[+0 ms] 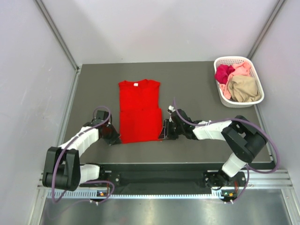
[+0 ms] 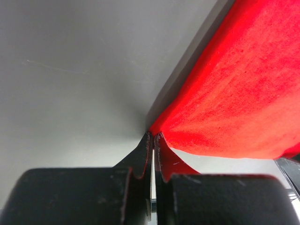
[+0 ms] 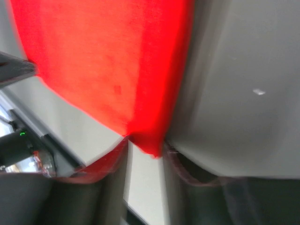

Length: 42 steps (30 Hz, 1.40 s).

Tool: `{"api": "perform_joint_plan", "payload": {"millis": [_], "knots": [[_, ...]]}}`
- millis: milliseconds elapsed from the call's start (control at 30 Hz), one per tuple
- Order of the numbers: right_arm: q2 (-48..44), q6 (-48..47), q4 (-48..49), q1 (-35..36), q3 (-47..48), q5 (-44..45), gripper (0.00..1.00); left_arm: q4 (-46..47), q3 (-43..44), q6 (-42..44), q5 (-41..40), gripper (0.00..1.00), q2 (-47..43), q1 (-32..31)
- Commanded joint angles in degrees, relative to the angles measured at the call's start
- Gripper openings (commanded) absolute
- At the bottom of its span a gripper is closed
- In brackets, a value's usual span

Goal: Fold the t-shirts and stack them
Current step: Fold the tshirt

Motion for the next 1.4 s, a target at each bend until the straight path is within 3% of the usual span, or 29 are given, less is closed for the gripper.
{"api": "perform_joint_plan", "payload": {"millis": [0, 67, 100, 333, 367, 467, 500, 933, 1033, 1067, 1133, 1367], "knots": [[1.3, -0.9, -5.9, 0.9, -3.3, 3.3, 0.26, 3.3, -3.2, -0.4, -0.2, 0.0, -0.3, 0.2], [1.9, -1.3, -5.4, 0.9, -3.4, 2.8, 0.14, 3.6, -3.7, -0.6, 0.2, 0.0, -0.3, 0.2], [2.0, -1.4, -5.4, 0.8, -3.3, 2.3, 0.0, 2.8, -3.3, -0.6, 0.2, 0.0, -0.5, 0.2], [-3.7, -2.7, -11.3, 0.9, -3.4, 4.4, 0.0, -1.6, -0.7, -0.9, 1.7, 0.0, -3.6, 0.1], [-4.2, -3.0, -11.7, 0.9, -3.8, 5.2, 0.01, -1.8, -0.7, -1.2, 1.9, 0.0, -4.4, 0.1], [-4.5, -3.0, -11.3, 0.9, -4.6, 4.9, 0.29, -1.6, -1.1, -0.9, 2.1, 0.0, -4.3, 0.1], [-4.5, -2.7, -10.8, 0.9, -5.0, 4.6, 0.32, -1.3, -1.3, -0.9, 2.3, 0.0, -4.1, 0.1], [-3.8, -1.3, -8.7, 2.5, -5.5, 4.0, 0.35, -1.1, -1.1, -0.3, 2.1, 0.0, -3.0, 0.1], [-4.0, -1.0, -8.3, 2.8, -5.9, 3.9, 0.3, -1.1, -1.1, -0.2, 2.2, 0.0, -3.1, 0.1], [-4.1, -1.2, -8.1, 3.0, -6.1, 3.8, 0.17, -1.1, -1.1, -0.2, 2.3, 0.0, -3.2, 0.1], [-4.6, -1.2, -8.2, 3.0, -6.3, 4.2, 0.01, -0.9, -1.1, -0.1, 3.3, 0.0, -3.6, 0.0], [-13.1, -3.0, -12.3, 3.3, -7.2, 7.3, 0.0, -5.1, 2.7, -0.3, 4.2, 0.0, -11.2, -0.5]]}}
